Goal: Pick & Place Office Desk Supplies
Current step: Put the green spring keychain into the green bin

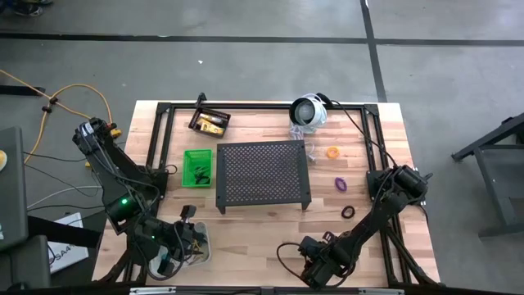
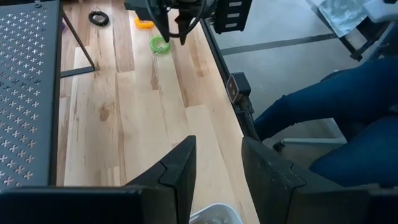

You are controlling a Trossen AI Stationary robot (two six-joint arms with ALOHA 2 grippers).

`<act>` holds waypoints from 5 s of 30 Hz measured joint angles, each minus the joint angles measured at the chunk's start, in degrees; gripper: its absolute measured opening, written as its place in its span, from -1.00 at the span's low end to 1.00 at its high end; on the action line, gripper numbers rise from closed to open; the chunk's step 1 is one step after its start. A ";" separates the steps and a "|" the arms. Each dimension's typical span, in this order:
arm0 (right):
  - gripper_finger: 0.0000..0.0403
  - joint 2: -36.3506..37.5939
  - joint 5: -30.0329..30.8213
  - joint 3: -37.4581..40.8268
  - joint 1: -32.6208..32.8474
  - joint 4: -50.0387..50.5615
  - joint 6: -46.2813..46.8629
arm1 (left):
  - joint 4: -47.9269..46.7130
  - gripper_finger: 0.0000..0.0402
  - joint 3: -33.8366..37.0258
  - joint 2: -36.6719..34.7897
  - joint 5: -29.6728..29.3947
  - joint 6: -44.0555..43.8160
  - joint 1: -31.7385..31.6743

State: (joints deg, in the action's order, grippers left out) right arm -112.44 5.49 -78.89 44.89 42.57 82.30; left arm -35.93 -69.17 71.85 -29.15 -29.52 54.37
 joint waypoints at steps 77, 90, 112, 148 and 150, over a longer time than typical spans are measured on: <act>-0.87 -2.82 1.80 3.02 -1.47 1.72 2.99 | 0.44 -0.39 0.00 0.00 0.22 0.00 0.00; -0.88 -1.34 2.37 3.30 -1.28 1.56 1.42 | 0.44 -0.39 0.00 0.00 0.22 -0.01 0.01; -0.88 11.06 9.08 3.08 -1.53 -1.30 -8.11 | 0.44 -0.39 0.00 0.00 0.21 -0.02 0.02; -0.88 11.13 -13.24 3.02 -21.41 -52.99 -52.63 | 0.45 -0.39 0.00 0.00 0.20 -0.01 0.01; -0.88 11.13 -13.40 3.02 -21.94 -53.10 -52.78 | 0.46 -0.39 0.00 0.00 0.20 -0.02 0.00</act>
State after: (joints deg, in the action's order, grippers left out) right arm -101.32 -7.91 -75.88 22.95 -10.52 29.52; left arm -35.46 -69.17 71.85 -28.95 -29.54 54.37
